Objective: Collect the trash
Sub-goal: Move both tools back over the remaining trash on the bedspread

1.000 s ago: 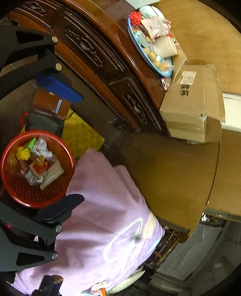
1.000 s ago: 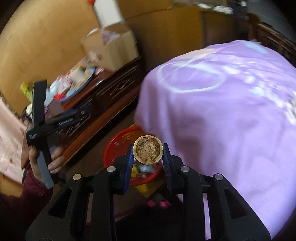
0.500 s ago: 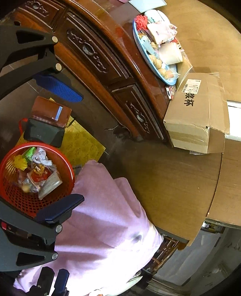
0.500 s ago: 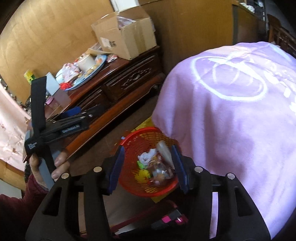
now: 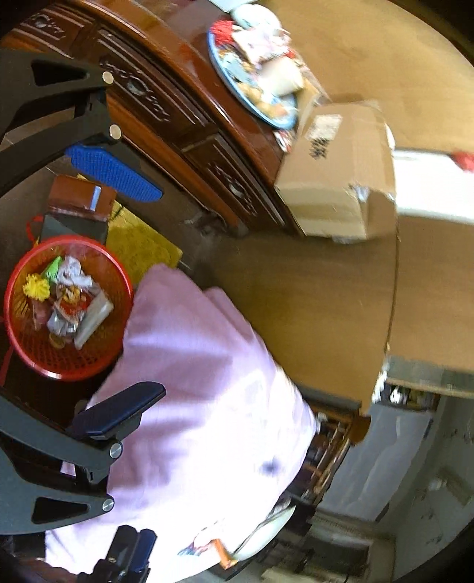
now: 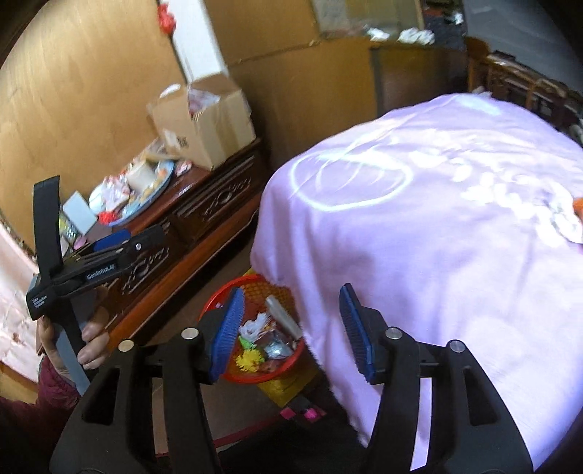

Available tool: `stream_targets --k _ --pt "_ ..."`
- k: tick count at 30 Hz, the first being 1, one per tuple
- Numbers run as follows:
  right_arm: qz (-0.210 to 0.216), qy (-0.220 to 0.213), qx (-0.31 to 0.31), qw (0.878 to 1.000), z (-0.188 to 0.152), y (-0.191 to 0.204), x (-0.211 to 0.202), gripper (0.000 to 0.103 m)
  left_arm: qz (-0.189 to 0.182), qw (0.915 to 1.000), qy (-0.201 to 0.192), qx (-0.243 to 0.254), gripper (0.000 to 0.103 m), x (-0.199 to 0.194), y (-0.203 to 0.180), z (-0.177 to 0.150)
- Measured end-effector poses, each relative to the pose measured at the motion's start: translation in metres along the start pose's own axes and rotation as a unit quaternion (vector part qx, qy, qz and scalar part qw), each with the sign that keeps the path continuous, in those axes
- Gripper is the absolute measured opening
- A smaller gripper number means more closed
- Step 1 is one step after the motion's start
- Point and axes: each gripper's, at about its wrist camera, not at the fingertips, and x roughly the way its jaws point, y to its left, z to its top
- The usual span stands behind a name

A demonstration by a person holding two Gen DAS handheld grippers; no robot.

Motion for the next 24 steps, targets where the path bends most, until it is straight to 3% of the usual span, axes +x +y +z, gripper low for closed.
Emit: stream_targets --k 6,13,18,24 --pt "-0.026 -0.059 0.032 0.997 -0.011 -0.034 -0.051 0.064 -0.029 0.9983 -0.011 0.049 0.097 -0.025 -0.054 0.006" --pt "-0.079 -0.103 0.061 0.990 -0.022 -0.083 -0.094 0.071 -0.034 0.9914 -0.015 0.126 0.097 -0.034 -0.125 0.004" --pt "-0.139 -0.122 0.072 0.980 -0.032 -0.126 -0.114 0.078 -0.047 0.9848 0.006 0.167 0.097 -0.019 -0.178 0.003" --pt "-0.207 -0.105 0.100 0.967 -0.038 -0.191 -0.113 0.078 -0.074 0.9772 0.029 0.197 0.097 0.019 -0.241 0.007"
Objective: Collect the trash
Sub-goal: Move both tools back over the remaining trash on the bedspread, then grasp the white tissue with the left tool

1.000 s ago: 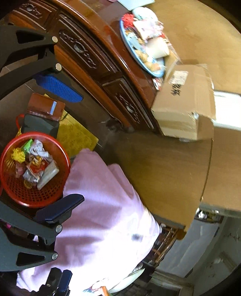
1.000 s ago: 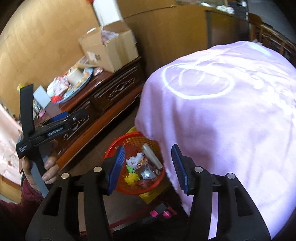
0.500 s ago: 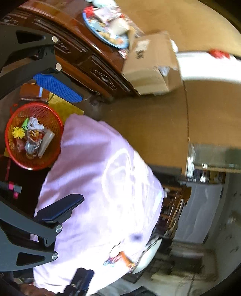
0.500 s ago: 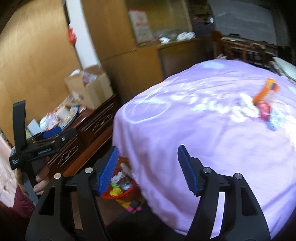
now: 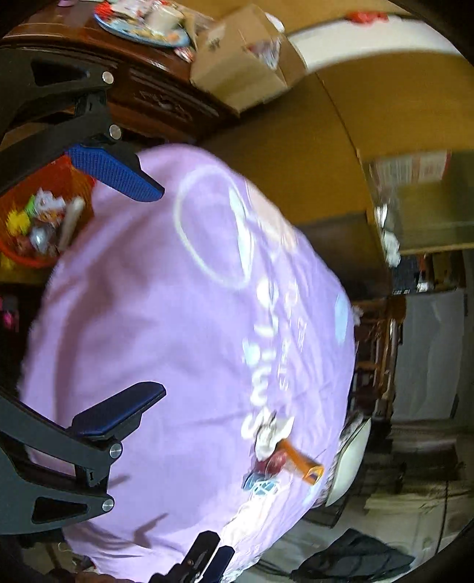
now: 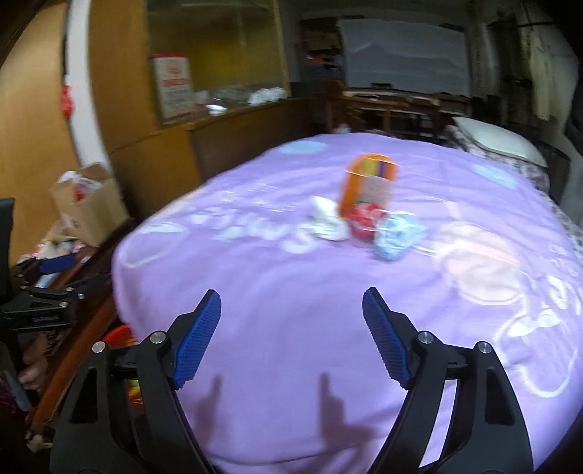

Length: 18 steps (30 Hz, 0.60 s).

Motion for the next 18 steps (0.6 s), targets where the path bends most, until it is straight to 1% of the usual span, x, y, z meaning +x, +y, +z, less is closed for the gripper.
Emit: stream_targets --k 1,6,10,12,15,16,18 --pt "-0.006 0.002 0.003 1.000 -0.001 -0.005 0.003 0.078 -0.009 0.9999 0.005 0.003 0.097 0.011 -0.011 0.006" --pt "-0.051 0.020 0.046 0.997 -0.001 -0.062 0.029 0.079 -0.044 0.9983 0.033 0.019 0.097 0.058 -0.052 0.029" --pt "-0.107 0.022 0.066 0.992 -0.001 -0.102 0.043 0.079 -0.062 0.9960 0.051 0.040 0.097 0.089 -0.088 0.043" --pt "-0.139 0.019 0.078 0.987 -0.001 -0.122 0.046 0.084 -0.075 0.9944 0.059 0.045 0.097 0.102 -0.101 0.049" --pt "-0.171 0.015 0.093 0.981 -0.003 -0.146 0.051 0.088 -0.091 0.9922 0.070 0.049 0.097 0.120 -0.120 0.058" --pt "-0.171 0.021 0.101 0.980 -0.004 -0.153 0.054 0.089 -0.096 0.9915 0.072 0.051 0.097 0.125 -0.125 0.060" --pt "-0.148 0.047 0.128 0.980 -0.007 -0.164 0.063 0.092 -0.104 0.9902 0.074 0.057 0.097 0.136 -0.138 0.067"
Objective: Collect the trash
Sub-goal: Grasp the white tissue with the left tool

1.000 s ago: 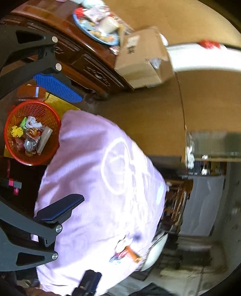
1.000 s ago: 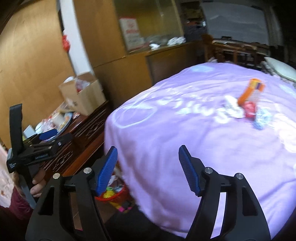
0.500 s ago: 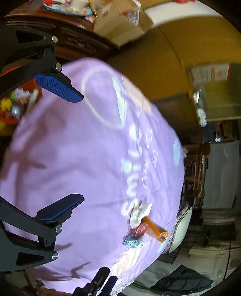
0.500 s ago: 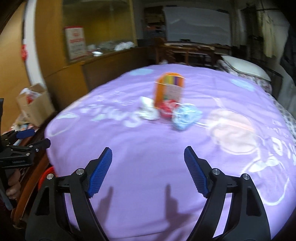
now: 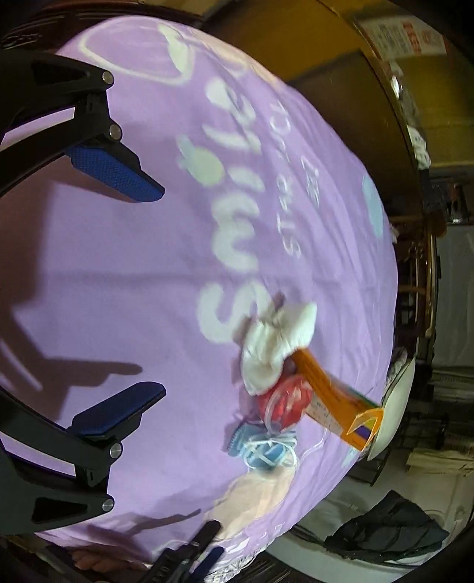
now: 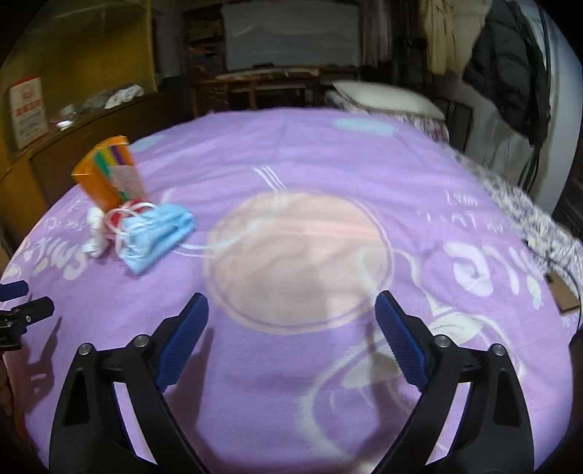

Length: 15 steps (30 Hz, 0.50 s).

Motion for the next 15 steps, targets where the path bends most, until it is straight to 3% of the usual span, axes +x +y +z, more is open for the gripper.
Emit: stream_targets --k 2,9,15 --pt "0.007 0.027 0.013 1.000 0.002 -0.005 0.011 0.093 -0.005 1.0000 -0.001 0.007 0.097 0.009 -0.008 0.008" --pt "0.003 0.032 -0.001 0.999 0.000 0.001 0.013 0.097 -0.021 0.9997 0.009 0.007 0.097 0.046 -0.026 0.038" --pt "0.010 0.031 0.004 0.999 0.000 -0.002 0.012 0.097 0.008 0.9998 -0.001 0.019 0.097 0.065 -0.029 0.063"
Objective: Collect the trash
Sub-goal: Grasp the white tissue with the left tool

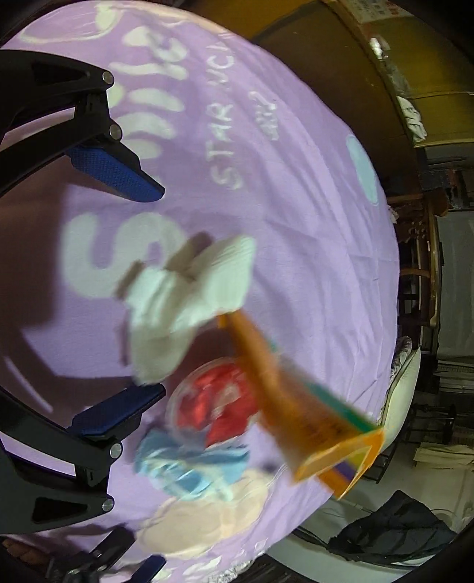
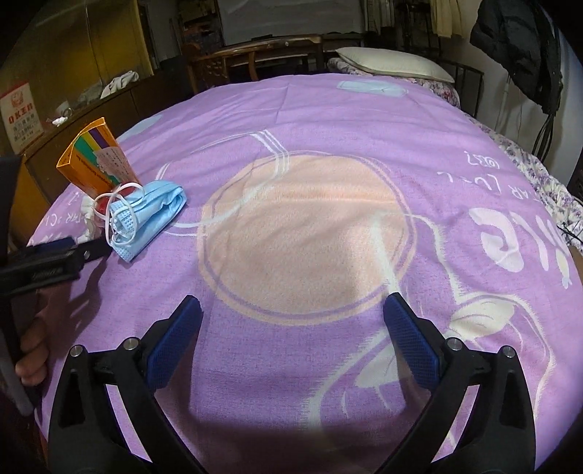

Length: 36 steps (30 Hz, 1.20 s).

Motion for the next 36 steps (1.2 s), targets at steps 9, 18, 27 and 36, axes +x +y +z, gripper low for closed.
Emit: stream_targets --k 9,18,27,36 --pt "-0.002 0.000 -0.002 1.000 0.000 0.001 0.000 0.097 0.000 0.9968 -0.011 -0.080 0.097 -0.002 0.066 -0.012" --pt "-0.004 0.001 -0.003 1.000 -0.001 0.003 0.001 0.097 0.013 0.9991 -0.016 -0.036 0.097 -0.003 0.043 -0.007" --pt "-0.006 0.001 -0.004 1.000 0.000 0.003 0.002 0.097 -0.022 0.9968 -0.031 -0.071 0.057 -0.003 0.053 -0.004" --pt "-0.006 -0.005 -0.007 1.000 -0.001 0.005 0.001 0.097 -0.056 0.9949 -0.075 -0.038 0.027 -0.026 0.040 -0.020"
